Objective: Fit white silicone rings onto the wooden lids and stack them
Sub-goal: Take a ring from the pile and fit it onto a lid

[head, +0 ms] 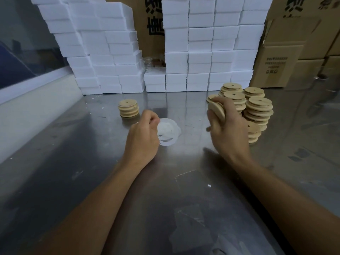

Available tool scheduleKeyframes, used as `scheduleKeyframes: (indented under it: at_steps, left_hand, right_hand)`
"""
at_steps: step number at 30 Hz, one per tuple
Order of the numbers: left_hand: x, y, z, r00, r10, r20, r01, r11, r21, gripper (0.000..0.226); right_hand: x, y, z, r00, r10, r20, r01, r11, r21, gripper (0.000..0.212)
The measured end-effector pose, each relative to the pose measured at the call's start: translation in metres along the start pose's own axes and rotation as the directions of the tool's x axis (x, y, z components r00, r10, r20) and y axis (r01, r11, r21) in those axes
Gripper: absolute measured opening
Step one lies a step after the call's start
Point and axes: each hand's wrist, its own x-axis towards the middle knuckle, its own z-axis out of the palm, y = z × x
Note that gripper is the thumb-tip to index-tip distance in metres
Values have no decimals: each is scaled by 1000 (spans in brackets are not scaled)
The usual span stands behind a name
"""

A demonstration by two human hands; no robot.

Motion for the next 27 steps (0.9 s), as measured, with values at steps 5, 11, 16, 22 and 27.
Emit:
scheduleKeyframes:
  at_steps: [5, 11, 16, 22, 27]
  left_hand:
    - [2, 9, 5, 960, -275, 48, 273, 891, -363, 24]
    - [0, 18, 2, 879, -372, 299, 477, 653, -588, 21]
    - [0, 20, 0, 813, -382, 439, 576, 424, -699, 17]
    - [1, 20, -1, 785, -314, 534, 612, 258, -748, 11]
    - [-1, 20, 3, 779, -335, 529, 622, 313, -718, 9]
  right_hand:
    - [-6, -8, 12, 927, 310, 210, -369, 850, 376, 19]
    - [3, -11, 15, 608, 608, 510, -753, 239, 612, 8]
    - [5, -10, 9, 560, 632, 536, -723, 56, 689, 14]
    - [0, -9, 16, 665, 638, 388, -703, 362, 612, 29]
    - [-7, -19, 17, 738, 524, 426, -674, 529, 516, 26]
